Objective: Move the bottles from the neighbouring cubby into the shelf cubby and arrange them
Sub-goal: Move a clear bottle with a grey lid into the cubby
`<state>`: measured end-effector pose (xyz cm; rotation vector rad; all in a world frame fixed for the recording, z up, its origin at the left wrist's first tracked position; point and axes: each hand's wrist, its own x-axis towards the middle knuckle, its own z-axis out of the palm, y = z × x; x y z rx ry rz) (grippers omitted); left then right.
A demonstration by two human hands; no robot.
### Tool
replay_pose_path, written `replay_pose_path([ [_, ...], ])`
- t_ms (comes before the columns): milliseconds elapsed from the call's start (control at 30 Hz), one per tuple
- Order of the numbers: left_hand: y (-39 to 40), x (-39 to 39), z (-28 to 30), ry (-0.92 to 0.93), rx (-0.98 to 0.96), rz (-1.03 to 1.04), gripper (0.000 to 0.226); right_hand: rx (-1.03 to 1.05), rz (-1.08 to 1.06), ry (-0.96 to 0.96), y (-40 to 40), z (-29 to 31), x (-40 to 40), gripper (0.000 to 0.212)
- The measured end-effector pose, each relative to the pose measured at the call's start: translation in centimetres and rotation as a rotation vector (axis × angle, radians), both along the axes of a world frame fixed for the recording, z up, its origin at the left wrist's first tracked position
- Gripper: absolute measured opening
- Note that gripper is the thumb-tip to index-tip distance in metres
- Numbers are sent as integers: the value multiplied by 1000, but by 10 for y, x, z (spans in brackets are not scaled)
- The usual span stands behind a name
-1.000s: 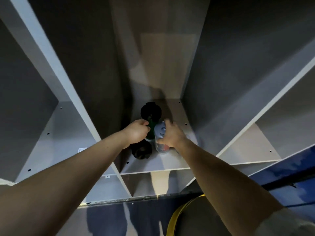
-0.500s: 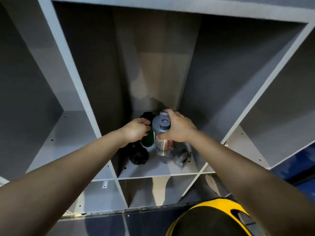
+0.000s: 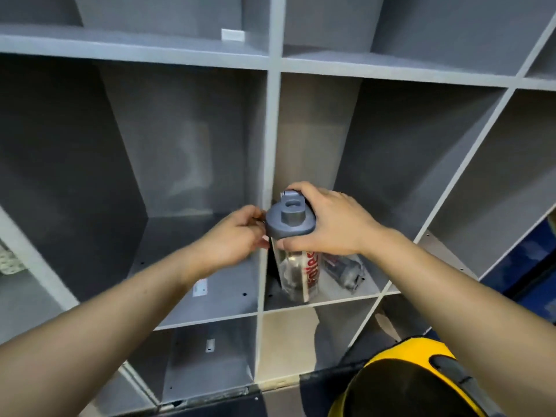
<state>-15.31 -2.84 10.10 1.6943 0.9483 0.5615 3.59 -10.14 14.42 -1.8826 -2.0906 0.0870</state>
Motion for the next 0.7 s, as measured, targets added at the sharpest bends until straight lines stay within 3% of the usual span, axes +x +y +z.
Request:
replay_pose_path([
  [167, 1, -102, -4, -63, 13, 61, 29, -21, 23, 94, 2, -1, -97, 82],
  [333, 27, -182, -23, -94, -100, 219, 27, -92, 68, 237, 43, -32, -176, 90],
  [433, 42, -212, -38, -94, -194, 323, 25, -135, 86, 301, 79, -63, -208, 96],
  [567, 69, -237, -64, -162, -335, 455, 31, -172, 102, 344, 130, -106, -240, 84],
  [700, 100, -251, -91, -228, -459, 592, 37, -223, 86, 365, 183, -153, -261, 87],
])
